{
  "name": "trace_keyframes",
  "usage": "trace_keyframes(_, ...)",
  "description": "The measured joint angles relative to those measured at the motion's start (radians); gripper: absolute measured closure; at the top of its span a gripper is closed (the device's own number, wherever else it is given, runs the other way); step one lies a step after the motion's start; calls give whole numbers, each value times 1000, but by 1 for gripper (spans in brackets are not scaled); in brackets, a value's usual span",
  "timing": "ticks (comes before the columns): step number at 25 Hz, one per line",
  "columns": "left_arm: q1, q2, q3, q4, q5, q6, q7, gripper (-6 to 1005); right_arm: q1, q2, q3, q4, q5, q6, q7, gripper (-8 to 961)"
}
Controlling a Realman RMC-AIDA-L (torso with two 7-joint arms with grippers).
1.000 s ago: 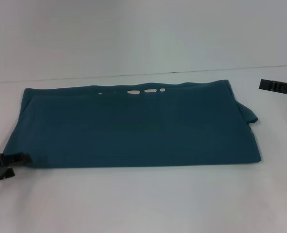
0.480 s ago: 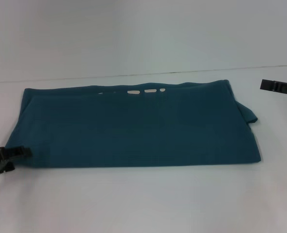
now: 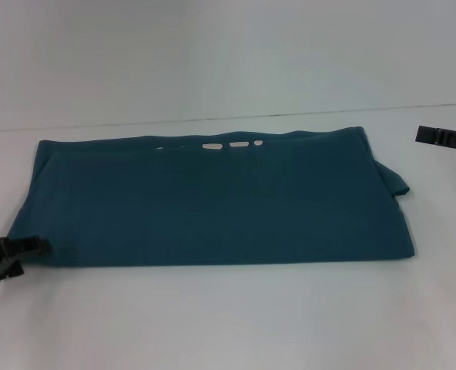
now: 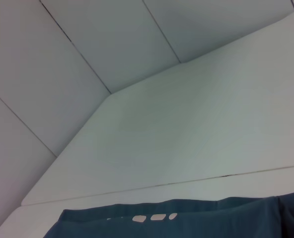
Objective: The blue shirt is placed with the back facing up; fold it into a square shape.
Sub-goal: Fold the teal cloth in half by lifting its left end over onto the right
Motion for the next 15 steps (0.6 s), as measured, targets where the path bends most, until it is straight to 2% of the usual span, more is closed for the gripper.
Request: trace_keyframes(15, -44, 12, 15, -23, 1, -52, 9, 309, -5, -2, 0, 0, 1, -1, 7, 201)
